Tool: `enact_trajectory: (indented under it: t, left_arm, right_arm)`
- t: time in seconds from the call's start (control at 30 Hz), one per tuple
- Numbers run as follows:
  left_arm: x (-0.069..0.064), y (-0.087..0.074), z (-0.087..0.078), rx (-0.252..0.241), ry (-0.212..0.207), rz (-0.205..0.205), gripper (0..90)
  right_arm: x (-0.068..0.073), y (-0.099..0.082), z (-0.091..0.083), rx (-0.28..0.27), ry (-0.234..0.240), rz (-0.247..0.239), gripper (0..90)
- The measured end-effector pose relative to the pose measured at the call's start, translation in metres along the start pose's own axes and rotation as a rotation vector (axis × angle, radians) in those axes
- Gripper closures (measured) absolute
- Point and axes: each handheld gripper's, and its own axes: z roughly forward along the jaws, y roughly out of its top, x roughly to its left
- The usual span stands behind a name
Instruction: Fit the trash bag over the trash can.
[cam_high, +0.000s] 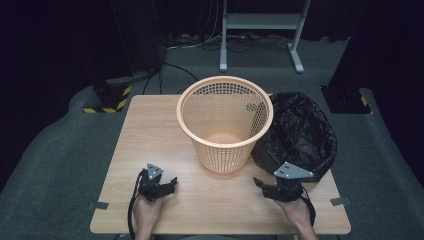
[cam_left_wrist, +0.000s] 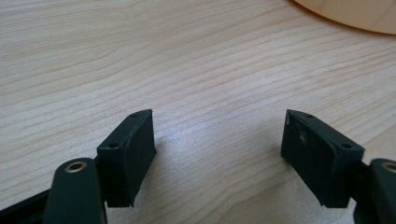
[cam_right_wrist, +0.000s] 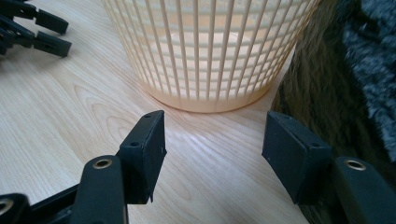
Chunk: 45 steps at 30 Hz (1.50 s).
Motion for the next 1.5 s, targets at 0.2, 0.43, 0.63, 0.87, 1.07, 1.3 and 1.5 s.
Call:
enact_trajectory:
  t: [0.2,0.43,0.63,0.87,1.07,1.3,1.5]
  left_arm:
    - [0.000,0.000,0.000,0.000,0.000,0.000,26.0]
    - [0.000,0.000,0.000,0.000,0.000,0.001,26.0]
    - [0.000,0.000,0.000,0.000,0.000,0.000,26.0]
    - [0.000,0.000,0.000,0.000,0.001,-0.001,26.1]
    - [0.000,0.000,0.000,0.000,0.001,-0.001,26.1]
    - [0.000,0.000,0.000,0.000,0.001,-0.001,26.1]
    - [0.000,0.000,0.000,0.000,0.001,-0.002,26.1]
  right_arm:
    - [-0.003,0.004,-0.006,-0.027,0.002,0.013,39.8]
    - [-0.006,0.006,-0.013,-0.035,-0.002,0.031,39.7]
    - [-0.012,0.011,-0.022,-0.049,-0.009,0.037,39.7]
    - [-0.019,0.013,-0.028,-0.061,-0.001,0.059,40.1]
    - [-0.022,0.017,-0.031,-0.078,-0.023,0.063,38.5]
    - [-0.027,0.025,-0.038,-0.104,-0.058,0.063,37.9]
    - [-0.028,0.026,-0.040,-0.101,-0.049,0.065,37.6]
